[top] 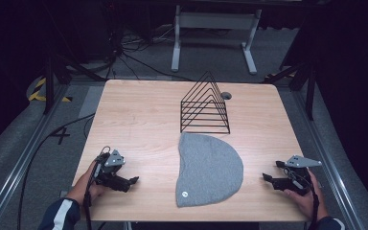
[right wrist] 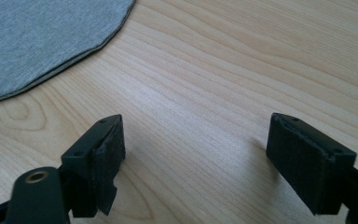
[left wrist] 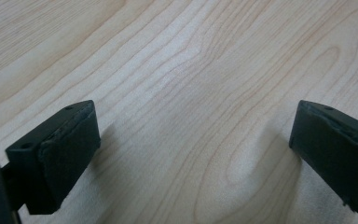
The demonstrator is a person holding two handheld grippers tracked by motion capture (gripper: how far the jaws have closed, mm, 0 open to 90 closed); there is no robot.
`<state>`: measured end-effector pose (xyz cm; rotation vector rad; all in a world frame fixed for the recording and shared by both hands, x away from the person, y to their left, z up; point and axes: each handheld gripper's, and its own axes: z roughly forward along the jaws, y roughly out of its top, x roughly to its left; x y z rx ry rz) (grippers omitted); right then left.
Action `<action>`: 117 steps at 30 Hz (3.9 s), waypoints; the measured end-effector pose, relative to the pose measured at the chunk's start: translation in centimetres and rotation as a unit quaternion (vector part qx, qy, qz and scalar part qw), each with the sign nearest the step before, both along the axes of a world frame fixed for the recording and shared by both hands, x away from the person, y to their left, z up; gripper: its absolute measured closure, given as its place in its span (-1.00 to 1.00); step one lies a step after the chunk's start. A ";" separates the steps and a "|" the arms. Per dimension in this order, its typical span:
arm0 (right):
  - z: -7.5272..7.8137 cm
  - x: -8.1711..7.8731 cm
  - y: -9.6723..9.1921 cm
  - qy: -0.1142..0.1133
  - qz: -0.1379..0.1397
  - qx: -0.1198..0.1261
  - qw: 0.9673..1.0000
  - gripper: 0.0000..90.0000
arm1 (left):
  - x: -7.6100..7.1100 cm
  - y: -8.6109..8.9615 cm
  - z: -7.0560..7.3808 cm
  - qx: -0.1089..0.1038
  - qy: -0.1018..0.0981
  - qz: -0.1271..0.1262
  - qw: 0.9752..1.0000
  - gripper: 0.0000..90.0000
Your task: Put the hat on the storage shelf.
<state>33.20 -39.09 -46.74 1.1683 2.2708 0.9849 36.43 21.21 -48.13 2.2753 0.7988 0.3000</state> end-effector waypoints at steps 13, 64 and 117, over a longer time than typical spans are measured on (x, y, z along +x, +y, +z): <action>0.3 0.5 0.3 0.011 -0.009 -0.009 1.000 -0.47 | 1.2 -0.3 1.2 0.026 0.018 -0.048 0.998 -0.71; 0.7 -2.8 20.4 0.068 0.325 -0.005 0.943 0.88 | 7.3 -16.6 2.1 0.025 -0.019 -0.158 0.987 0.43; 1.2 6.7 13.1 0.036 0.090 -0.038 0.995 0.04 | 6.1 -12.8 1.6 0.013 -0.009 -0.079 0.997 -0.24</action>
